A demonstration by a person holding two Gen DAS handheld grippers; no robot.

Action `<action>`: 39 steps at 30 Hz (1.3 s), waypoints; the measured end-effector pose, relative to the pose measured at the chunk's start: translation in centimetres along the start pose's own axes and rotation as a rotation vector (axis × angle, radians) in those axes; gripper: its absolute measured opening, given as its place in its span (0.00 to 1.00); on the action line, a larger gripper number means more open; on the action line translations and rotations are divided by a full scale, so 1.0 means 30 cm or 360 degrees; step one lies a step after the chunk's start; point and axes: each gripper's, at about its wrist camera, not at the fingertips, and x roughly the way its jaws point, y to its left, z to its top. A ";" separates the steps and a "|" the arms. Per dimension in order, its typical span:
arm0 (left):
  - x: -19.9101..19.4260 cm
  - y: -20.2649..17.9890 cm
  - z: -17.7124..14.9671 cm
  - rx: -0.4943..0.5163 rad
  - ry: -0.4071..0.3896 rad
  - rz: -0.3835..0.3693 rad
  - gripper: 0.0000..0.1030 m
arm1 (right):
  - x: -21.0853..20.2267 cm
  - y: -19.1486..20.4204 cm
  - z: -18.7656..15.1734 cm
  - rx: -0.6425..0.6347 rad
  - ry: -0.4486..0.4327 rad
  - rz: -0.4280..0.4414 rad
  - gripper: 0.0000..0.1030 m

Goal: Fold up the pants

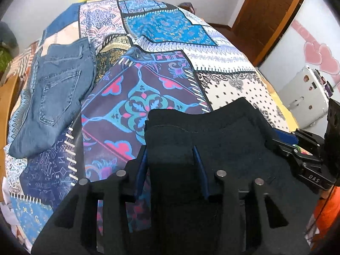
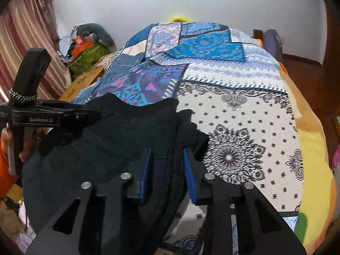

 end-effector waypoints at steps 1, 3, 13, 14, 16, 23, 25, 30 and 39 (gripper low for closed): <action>0.003 -0.002 -0.006 0.0004 -0.0009 0.0012 0.42 | 0.007 -0.008 -0.005 0.0021 0.0007 0.0001 0.25; -0.009 0.000 0.000 0.0009 0.0002 0.0013 0.42 | 0.016 -0.012 -0.008 0.0028 0.0024 -0.0003 0.26; -0.340 -0.116 -0.036 0.0279 -0.0241 0.0140 0.42 | -0.201 0.075 0.062 -0.0096 -0.0032 -0.0018 0.36; -0.350 -0.145 -0.058 0.0305 -0.0244 0.0118 0.42 | -0.221 0.099 0.059 -0.0111 -0.0043 0.0017 0.37; -0.332 -0.194 -0.103 0.0338 -0.0219 0.0076 0.42 | -0.224 0.148 0.047 -0.0139 -0.0030 0.0071 0.37; -0.156 -0.220 -0.260 0.0376 -0.0038 0.0092 0.42 | -0.112 0.263 -0.085 -0.0242 0.0172 0.0117 0.37; -0.182 -0.217 -0.287 0.0404 -0.0065 0.0108 0.42 | -0.113 0.265 -0.123 -0.0272 0.0176 0.0095 0.37; -0.243 -0.162 -0.350 0.0376 -0.0064 0.0173 0.47 | -0.184 0.242 -0.164 -0.0285 0.0121 0.0051 0.36; -0.302 -0.035 -0.443 0.0169 -0.0090 0.0168 0.59 | -0.269 0.197 -0.218 -0.0241 0.0084 -0.0022 0.38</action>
